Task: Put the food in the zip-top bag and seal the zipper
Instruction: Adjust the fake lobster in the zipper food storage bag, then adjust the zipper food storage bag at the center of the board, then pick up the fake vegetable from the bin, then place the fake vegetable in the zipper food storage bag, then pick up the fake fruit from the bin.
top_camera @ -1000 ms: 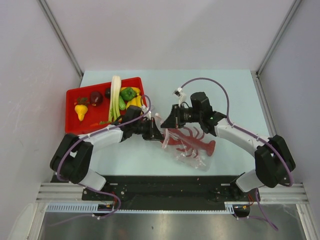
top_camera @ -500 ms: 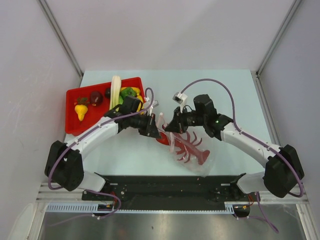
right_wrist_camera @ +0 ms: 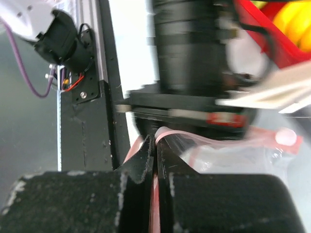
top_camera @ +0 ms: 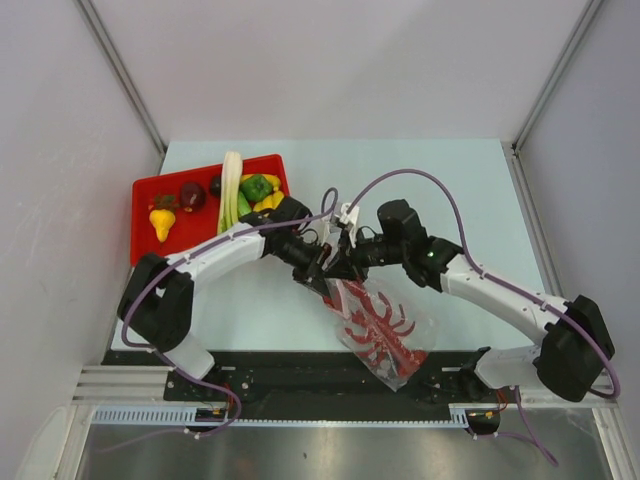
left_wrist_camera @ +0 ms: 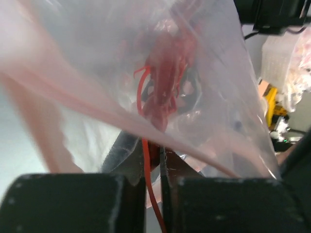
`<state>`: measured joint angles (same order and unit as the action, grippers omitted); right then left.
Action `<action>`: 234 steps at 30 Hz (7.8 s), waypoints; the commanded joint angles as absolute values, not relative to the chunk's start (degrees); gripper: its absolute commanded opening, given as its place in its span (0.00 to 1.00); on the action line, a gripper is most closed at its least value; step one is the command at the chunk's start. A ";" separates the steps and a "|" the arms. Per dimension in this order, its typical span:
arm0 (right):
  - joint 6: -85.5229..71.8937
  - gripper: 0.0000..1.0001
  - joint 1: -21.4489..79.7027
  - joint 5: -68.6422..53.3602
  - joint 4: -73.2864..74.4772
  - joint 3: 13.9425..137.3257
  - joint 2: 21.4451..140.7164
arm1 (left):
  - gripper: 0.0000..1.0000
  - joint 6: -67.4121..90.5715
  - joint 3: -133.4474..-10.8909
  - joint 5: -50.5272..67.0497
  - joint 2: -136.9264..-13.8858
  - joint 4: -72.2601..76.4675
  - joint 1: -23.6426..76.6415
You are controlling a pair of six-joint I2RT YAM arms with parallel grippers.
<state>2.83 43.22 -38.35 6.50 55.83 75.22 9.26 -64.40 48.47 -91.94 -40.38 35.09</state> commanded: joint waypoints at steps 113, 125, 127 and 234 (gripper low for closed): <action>-16.71 0.00 18.28 -43.25 24.08 77.25 84.46 | 0.97 17.76 -89.48 9.30 -104.68 -35.00 10.03; -14.06 0.00 18.11 -41.75 25.05 78.39 86.04 | 0.98 24.87 -103.75 -7.46 -116.86 -33.03 8.96; -13.71 0.00 17.76 -41.57 25.05 78.84 86.57 | 0.99 27.41 -106.08 -8.44 -118.38 -34.89 9.05; -19.34 0.00 20.48 -50.45 19.42 80.60 85.08 | 0.96 -2.46 -104.68 9.49 -123.57 -25.76 -15.47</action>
